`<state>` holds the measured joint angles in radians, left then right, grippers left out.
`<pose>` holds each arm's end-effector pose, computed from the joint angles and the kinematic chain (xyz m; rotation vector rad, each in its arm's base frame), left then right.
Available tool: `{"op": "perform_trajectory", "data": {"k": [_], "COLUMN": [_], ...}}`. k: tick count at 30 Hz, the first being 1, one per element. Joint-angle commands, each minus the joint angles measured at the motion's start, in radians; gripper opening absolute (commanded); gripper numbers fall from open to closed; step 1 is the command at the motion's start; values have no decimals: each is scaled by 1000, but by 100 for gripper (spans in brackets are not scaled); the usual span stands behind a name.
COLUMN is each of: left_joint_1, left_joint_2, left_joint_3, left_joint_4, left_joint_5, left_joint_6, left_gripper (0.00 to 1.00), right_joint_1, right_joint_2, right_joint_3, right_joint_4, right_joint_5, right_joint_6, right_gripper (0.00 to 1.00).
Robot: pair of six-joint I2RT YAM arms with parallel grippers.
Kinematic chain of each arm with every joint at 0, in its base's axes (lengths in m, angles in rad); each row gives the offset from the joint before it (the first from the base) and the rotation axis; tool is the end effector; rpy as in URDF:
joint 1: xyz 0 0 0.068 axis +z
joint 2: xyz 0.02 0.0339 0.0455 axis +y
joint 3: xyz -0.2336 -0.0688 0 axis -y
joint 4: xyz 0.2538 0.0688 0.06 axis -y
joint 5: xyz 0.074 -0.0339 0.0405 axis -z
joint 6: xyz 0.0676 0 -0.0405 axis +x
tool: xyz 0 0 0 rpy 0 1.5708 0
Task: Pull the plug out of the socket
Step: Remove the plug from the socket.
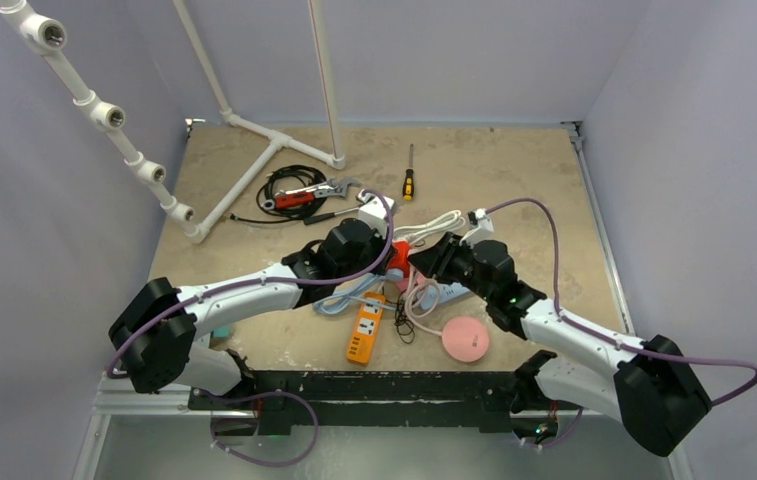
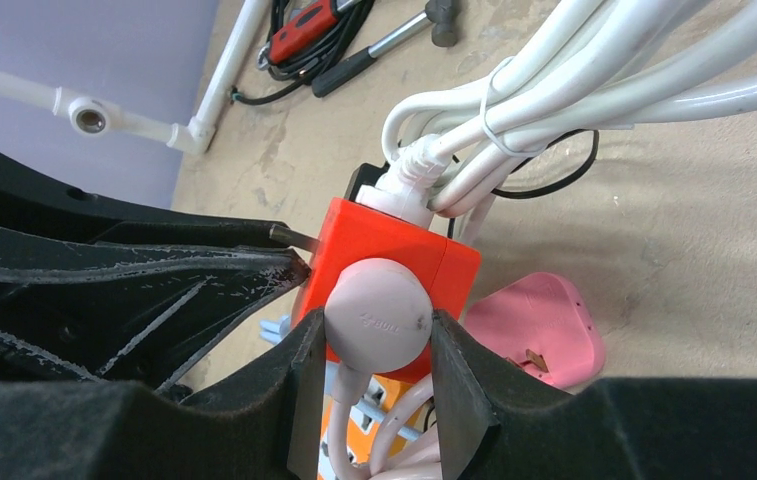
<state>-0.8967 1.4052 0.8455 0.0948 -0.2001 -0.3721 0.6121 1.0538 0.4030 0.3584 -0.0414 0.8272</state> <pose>0.2313 -0.2680 0.1971 0.4136 2.0361 -0.5909 0.2262 0.1622 0.1697 0.1836 1.9869 1.0085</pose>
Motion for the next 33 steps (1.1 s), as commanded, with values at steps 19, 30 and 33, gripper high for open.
{"op": "perform_trajectory", "data": {"k": [19, 30, 33], "left_joint_1": [27, 27, 31], "left_joint_2": [-11, -14, -19], "left_joint_3": [4, 10, 19], "left_joint_4": [-20, -26, -40], "left_joint_5": [-52, -64, -84], "left_joint_6": [68, 63, 65], "left_gripper": [0, 0, 0], "right_joint_1": [-171, -171, -172], "right_joint_2": [-56, -244, -286], "right_joint_3": [-67, -9, 33], "right_joint_4": [232, -19, -85], "right_joint_5": [-190, -106, -61], "right_joint_6": [6, -64, -72], "right_gripper": [0, 0, 0]}}
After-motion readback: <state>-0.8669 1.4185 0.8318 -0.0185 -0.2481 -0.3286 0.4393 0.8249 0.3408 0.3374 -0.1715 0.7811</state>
